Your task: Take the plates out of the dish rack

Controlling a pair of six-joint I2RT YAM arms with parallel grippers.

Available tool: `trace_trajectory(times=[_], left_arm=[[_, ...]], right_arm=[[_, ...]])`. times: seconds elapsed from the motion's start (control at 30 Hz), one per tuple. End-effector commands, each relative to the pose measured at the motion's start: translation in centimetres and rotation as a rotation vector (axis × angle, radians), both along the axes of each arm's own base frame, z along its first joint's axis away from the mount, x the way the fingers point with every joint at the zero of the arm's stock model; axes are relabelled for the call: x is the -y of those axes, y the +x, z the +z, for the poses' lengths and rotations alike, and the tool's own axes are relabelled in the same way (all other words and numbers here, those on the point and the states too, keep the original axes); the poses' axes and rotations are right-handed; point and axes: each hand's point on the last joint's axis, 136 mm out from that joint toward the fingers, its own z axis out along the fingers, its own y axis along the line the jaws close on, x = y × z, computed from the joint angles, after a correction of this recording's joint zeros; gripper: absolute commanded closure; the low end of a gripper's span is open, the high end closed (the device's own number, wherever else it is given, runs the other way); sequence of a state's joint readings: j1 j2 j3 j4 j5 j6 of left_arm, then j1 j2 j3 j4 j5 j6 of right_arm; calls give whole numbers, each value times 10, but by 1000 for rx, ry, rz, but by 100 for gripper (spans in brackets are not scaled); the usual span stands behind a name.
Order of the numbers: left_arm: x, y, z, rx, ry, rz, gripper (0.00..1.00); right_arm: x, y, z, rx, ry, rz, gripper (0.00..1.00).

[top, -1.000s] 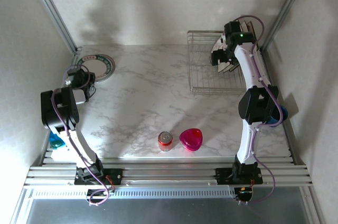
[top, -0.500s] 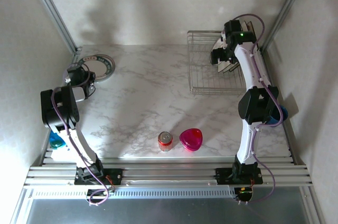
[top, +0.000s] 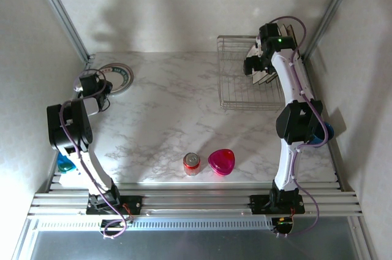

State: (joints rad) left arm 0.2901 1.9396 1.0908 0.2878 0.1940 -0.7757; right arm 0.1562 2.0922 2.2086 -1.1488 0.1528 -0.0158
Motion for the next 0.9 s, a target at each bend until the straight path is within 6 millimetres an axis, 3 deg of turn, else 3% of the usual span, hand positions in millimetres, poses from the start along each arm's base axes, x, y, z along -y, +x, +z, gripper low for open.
trace_trajectory(times=[0.0,0.53,0.63,0.7,0.87], left_arm=[[-5,-4,21,-45,132,-9,48],[4,-22,37,-216,374,-106,17],[14,-24,52,-262,460,-157,13],[23,-25,64,-286,507,-201,1],[58,-20,96,-310,566,-352,0]], right_arm=[[-6,-4,13,14,6,29,1],[-7,-3,15,21,4,34,1],[-5,1,16,24,-7,29,1],[-4,5,17,29,-16,23,1],[-3,27,15,72,-32,7,1]])
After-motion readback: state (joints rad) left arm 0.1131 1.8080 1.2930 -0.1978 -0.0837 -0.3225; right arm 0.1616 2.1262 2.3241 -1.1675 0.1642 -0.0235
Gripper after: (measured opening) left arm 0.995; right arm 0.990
